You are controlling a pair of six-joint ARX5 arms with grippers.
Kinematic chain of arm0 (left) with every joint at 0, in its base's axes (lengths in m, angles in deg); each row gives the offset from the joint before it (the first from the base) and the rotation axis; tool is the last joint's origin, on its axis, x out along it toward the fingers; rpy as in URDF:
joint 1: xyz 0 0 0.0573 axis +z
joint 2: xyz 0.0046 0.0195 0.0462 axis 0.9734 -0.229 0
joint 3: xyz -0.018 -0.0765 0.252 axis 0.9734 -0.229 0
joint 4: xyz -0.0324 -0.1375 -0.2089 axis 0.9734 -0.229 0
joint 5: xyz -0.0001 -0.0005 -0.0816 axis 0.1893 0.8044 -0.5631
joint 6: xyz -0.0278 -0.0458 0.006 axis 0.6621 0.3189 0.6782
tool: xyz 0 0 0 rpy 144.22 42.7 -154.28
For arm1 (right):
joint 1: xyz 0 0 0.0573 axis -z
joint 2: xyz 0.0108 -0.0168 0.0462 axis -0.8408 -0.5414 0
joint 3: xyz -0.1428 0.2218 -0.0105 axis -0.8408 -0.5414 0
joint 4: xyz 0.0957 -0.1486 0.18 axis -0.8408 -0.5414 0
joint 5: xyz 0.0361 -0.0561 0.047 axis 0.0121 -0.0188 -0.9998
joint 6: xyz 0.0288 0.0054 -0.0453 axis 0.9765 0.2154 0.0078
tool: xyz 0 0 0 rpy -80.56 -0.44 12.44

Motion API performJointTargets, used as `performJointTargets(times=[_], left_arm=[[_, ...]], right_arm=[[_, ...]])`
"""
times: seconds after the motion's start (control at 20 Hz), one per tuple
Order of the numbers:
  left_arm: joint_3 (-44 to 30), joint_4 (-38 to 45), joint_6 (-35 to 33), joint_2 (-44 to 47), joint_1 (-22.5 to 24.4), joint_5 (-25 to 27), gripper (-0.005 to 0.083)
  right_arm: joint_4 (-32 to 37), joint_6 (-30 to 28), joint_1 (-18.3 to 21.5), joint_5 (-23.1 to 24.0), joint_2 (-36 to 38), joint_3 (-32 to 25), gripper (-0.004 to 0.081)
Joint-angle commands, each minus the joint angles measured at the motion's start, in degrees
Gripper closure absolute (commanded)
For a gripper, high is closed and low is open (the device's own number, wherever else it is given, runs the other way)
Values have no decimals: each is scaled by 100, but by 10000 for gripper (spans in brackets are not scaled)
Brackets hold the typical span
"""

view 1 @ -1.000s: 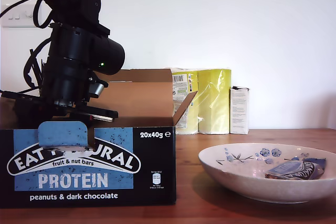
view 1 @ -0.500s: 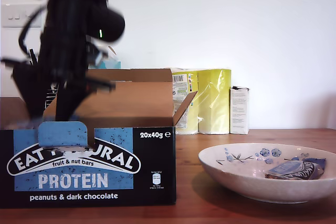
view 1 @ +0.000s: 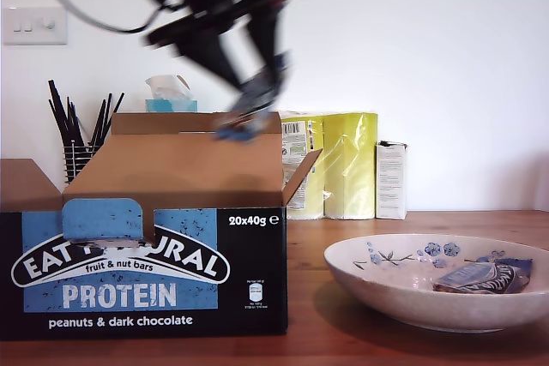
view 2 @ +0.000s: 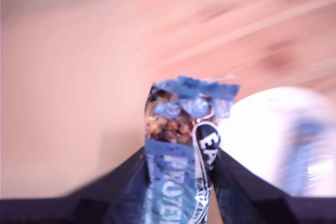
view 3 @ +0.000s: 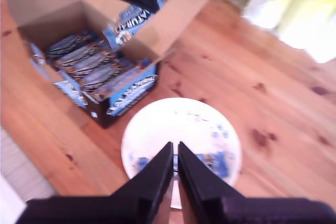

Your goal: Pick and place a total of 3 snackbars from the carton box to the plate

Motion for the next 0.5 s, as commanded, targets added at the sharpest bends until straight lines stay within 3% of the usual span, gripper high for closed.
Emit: performJointTargets(times=[0.0,0.2,0.45], left_arm=[[-26,664,-168,-173,-240,-26,559],[-28,2050,-490,-452,-833,-22,559],[-26,2577,-776,-1200,-1200,-15,559]], right_arm=[[-179,46,22,129,402,20,783],[-476,315,22,358,990,20,783],[-483,444,22,409,1086,20,783]])
